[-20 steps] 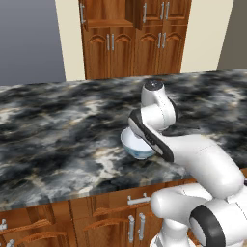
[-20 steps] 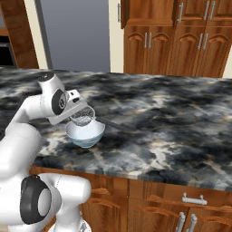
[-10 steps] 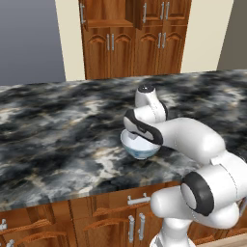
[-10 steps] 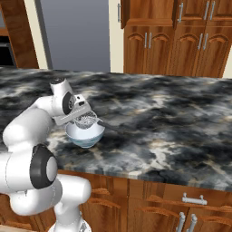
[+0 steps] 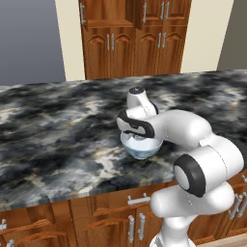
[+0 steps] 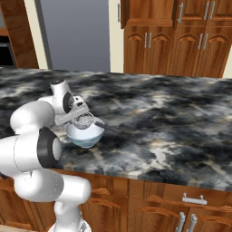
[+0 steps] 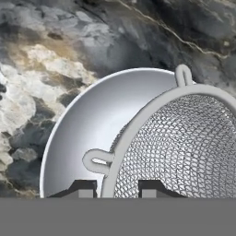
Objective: Open the cabinet and setup a tea strainer by placing it in the bowl upright.
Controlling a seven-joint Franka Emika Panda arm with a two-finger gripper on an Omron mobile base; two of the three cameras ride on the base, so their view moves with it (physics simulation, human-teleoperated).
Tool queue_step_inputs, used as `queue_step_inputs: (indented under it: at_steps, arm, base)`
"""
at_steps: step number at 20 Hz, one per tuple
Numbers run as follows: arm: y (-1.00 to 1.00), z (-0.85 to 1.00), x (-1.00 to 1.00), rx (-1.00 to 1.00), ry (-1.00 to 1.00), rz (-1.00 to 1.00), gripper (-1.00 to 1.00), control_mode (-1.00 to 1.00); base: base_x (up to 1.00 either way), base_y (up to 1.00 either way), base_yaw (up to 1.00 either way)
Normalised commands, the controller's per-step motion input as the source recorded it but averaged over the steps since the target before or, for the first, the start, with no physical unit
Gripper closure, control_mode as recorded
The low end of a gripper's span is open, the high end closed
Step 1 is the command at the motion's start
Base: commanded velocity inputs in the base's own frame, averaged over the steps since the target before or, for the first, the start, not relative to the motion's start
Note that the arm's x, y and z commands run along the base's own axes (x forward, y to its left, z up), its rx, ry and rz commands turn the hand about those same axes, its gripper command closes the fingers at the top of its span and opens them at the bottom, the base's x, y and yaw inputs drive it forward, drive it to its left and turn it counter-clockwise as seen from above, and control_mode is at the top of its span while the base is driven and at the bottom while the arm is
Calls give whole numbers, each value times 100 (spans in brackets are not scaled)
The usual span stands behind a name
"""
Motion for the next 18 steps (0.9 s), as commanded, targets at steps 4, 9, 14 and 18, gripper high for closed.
queue_step_inputs:
  at_steps: [4, 9, 14, 18]
  arm:
    - [24, -35, 1, -1, 0, 0, 100, -100]
    - [10, -27, 4, -1, 0, 0, 100, -100]
    - [6, -8, 9, 0, -3, 0, 100, -100]
    - [0, -21, 11, -1, 0, 0, 100, -100]
  base:
    - [0, 0, 0]
    - [0, 0, 0]
    - [0, 0, 0]
    - [0, 0, 0]
